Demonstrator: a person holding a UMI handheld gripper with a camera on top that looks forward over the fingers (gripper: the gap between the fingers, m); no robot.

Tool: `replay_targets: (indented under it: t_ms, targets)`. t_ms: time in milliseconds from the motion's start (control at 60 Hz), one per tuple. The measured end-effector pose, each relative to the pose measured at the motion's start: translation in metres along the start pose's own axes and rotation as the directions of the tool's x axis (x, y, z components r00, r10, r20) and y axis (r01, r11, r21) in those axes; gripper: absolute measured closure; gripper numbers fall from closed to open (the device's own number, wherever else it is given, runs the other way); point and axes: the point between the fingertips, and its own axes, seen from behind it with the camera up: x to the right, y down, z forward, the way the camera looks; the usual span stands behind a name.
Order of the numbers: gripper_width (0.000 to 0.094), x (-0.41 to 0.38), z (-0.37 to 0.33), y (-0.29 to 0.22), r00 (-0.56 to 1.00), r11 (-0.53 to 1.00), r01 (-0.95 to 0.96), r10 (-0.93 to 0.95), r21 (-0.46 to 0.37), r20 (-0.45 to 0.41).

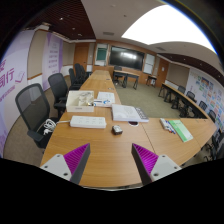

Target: Unplug charger

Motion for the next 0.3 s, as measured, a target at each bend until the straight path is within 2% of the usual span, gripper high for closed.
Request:
replay_targets:
  t_ms: [300]
  targets:
    - [0.0084,0.005,-0.036,-0.001,1.0,1.0,-0.019,0.019,0.013,-0.015]
